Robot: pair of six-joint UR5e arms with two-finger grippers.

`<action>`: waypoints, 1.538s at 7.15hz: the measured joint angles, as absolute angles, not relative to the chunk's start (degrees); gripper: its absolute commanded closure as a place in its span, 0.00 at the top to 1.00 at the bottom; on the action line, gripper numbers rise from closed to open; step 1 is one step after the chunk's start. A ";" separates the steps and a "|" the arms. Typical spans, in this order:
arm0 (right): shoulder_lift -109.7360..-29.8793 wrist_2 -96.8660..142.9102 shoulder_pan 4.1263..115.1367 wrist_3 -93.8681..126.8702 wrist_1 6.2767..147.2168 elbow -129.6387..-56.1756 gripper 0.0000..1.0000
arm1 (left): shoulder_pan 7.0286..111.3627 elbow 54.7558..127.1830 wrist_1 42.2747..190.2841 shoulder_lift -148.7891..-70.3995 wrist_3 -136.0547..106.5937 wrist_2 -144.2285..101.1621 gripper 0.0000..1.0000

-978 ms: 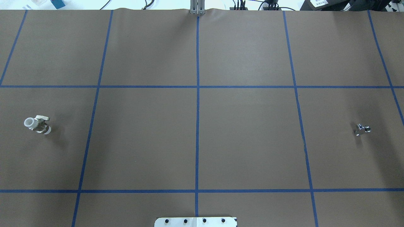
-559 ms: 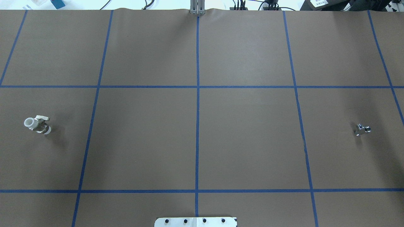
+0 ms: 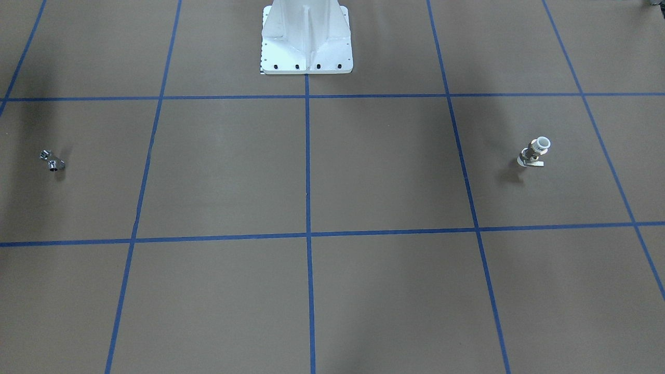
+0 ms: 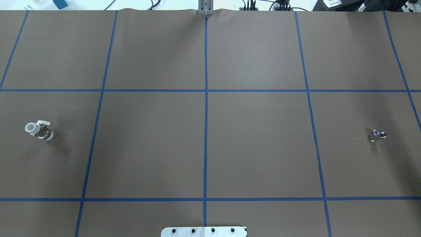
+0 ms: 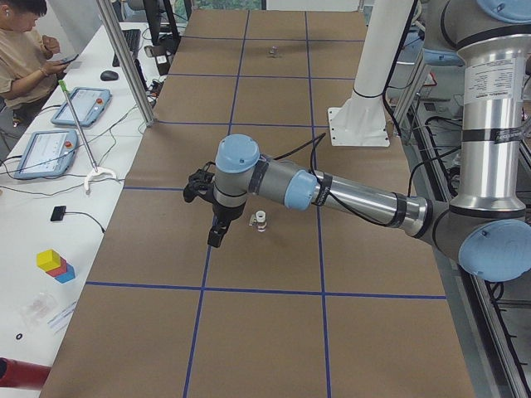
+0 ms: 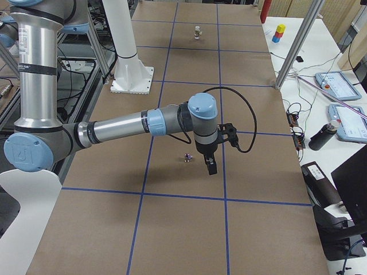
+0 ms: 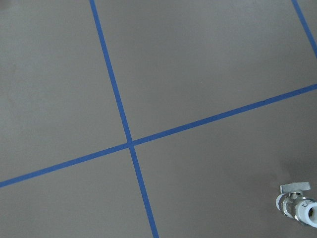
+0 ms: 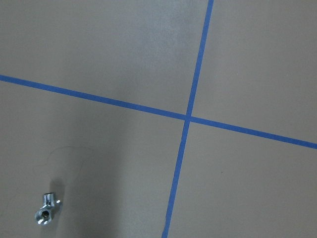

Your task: Assemble PPR valve and pipe with both arms

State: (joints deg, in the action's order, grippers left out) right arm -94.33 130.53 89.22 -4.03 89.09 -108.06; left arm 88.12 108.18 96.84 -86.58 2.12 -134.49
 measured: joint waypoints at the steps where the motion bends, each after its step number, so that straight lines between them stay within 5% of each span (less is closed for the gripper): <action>1: -94.43 131.28 88.26 -2.86 86.89 -107.10 1.00 | 85.54 107.76 99.68 -86.60 -1.10 -135.42 1.00; 11: -94.80 132.38 86.22 -2.02 85.52 -106.02 1.00 | 52.75 106.61 118.46 -81.85 -45.48 -118.62 1.00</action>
State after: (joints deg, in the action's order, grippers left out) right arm -94.80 132.38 86.22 -2.02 85.52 -106.02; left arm 52.75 106.61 118.46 -81.85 -45.48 -118.62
